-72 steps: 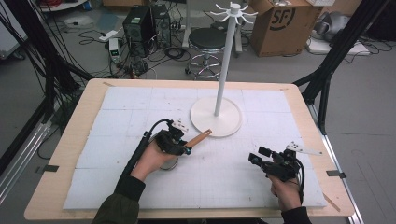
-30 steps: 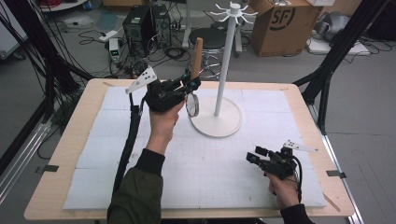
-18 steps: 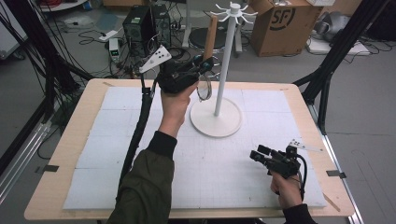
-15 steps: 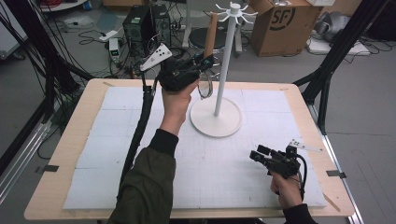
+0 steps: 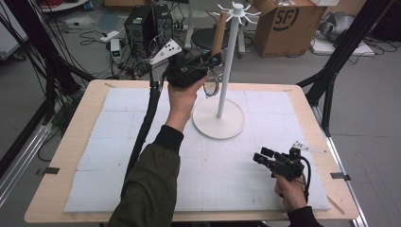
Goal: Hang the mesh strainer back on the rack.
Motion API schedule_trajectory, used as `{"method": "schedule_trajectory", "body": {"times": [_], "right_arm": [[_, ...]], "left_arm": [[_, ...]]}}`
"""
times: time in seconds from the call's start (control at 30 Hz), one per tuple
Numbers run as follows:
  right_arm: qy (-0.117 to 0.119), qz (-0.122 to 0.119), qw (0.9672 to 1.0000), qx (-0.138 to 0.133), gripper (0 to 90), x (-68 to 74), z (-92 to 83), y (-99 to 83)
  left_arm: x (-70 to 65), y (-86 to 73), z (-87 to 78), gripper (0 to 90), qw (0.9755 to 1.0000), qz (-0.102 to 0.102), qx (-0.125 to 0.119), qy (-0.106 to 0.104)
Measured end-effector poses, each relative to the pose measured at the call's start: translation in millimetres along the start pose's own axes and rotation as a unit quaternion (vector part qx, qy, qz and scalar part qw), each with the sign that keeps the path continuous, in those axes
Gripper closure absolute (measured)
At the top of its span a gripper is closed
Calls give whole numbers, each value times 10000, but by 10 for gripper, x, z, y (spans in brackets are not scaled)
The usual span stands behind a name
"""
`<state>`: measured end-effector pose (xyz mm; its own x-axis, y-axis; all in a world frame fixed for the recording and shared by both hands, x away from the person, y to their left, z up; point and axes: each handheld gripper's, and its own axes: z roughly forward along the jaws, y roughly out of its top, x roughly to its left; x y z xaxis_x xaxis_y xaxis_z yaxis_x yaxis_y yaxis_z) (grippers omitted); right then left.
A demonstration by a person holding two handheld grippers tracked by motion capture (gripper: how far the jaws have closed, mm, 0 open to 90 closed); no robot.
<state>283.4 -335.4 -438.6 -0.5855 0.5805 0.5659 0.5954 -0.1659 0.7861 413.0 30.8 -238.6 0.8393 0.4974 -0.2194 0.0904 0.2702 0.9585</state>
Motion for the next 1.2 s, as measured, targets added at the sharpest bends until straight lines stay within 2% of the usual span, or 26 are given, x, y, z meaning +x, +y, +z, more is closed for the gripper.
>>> {"method": "schedule_trajectory", "body": {"times": [0.4, 0.57, 0.67, 0.7, 0.77, 0.83, 0.9, 1.0, 1.1, 1.2], "right_arm": [[19, 32, 10000, -39, 199, -9, -8, 1], [15, 60, 10000, -13, 199, -17, -12, -1], [-1, 23, 10000, -37, 199, -27, -9, -3], [2, 30, 10000, -32, 199, -26, -10, -3], [4, 61, 10000, -14, 199, -24, -12, -5], [-3, 49, 10000, -6, 199, -27, -10, -7], [-12, 15, 10000, -10, 199, -33, 0, -12], [-16, 0, 10000, 9, 199, -39, 13, -21], [-32, 13, 10000, 41, 199, -28, 8, -22], [-42, 11, 10000, 36, 199, -26, 9, -22]], "left_arm": [[52, -68, 78, 688, 10000, -23, 73, 46], [64, -103, 116, 686, 9998, 111, 104, 108], [91, -115, 125, 685, 9999, 29, 112, 75], [94, -119, 126, 684, 9998, 82, 154, 137], [106, -131, 131, 683, 9997, 55, 206, 100], [85, -129, 136, 681, 9994, 193, 228, 150], [88, -129, 136, 676, 9996, 150, 211, 118], [106, -123, 127, 557, 9997, -18, 205, 146], [104, -113, 107, 431, 9992, 15, 315, 254], [99, -106, 72, 394, 9994, -6, 305, 171]]}}
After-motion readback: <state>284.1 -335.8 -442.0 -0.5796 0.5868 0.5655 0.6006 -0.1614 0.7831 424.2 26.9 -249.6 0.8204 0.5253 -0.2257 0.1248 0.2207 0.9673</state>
